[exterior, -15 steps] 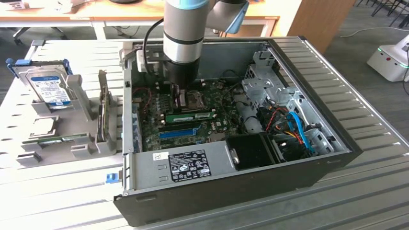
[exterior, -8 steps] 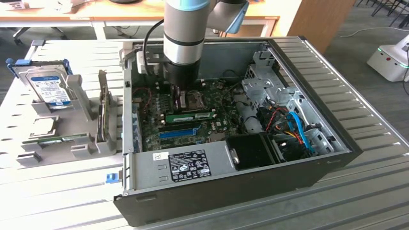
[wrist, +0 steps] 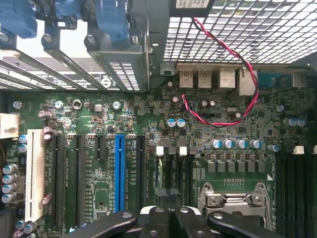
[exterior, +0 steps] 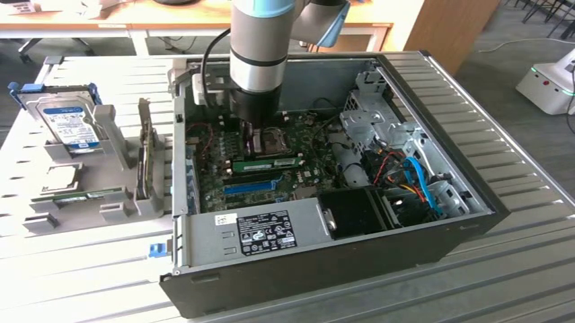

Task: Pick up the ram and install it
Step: 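Press down the ram until it locks into place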

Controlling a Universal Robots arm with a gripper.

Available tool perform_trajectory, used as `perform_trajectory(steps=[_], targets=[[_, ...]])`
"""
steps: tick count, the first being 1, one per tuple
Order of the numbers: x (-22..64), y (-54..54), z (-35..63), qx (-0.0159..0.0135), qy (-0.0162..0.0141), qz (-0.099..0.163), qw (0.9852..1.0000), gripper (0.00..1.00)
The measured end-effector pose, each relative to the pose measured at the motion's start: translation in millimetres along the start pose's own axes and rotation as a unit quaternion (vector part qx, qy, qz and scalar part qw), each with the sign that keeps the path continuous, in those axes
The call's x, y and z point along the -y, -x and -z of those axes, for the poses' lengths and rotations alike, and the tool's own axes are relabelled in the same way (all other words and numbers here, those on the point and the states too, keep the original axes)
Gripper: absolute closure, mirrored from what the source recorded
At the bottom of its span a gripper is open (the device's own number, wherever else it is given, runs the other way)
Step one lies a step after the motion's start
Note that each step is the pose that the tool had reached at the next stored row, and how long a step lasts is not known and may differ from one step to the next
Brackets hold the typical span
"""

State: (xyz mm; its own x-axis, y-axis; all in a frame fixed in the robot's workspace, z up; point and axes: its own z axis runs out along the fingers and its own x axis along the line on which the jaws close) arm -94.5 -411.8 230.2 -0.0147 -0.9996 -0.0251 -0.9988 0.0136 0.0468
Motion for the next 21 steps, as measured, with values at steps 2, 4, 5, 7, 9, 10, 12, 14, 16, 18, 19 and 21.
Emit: perform_trajectory(steps=[2,4,5,7,9,10,12,14,16,18,19,21], targets=[[0.0,0.0,0.0,-0.0001,0.0001,0.0,1.0,0.89],[0.0,0.0,-0.1,-0.0001,0.0,0.0,1.0,0.89],[0.0,0.0,-0.2,-0.0001,0.0,0.0,1.0,0.89],[0.1,0.0,-1.2,0.0002,-0.0001,0.0,1.0,0.89],[0.1,-0.1,-2.2,-0.0001,0.0001,0.0,1.0,0.89],[0.0,-0.1,-2.8,-0.0001,0.0001,0.0,1.0,0.89],[0.0,-0.1,-3.2,-0.0002,0.0,0.0,1.0,0.89],[0.0,-0.1,-3.2,-0.0001,0.0,0.0,1.0,0.89],[0.0,-0.1,-3.3,0.0,0.0,0.0,1.0,0.89],[0.0,-0.1,-3.5,0.0,0.0,0.0,1.0,0.89],[0.0,-0.1,-3.8,0.0001,-0.0001,0.0,1.0,0.89],[-0.1,-0.2,-4.3,0.0,-0.0002,0.0,1.0,0.89]])
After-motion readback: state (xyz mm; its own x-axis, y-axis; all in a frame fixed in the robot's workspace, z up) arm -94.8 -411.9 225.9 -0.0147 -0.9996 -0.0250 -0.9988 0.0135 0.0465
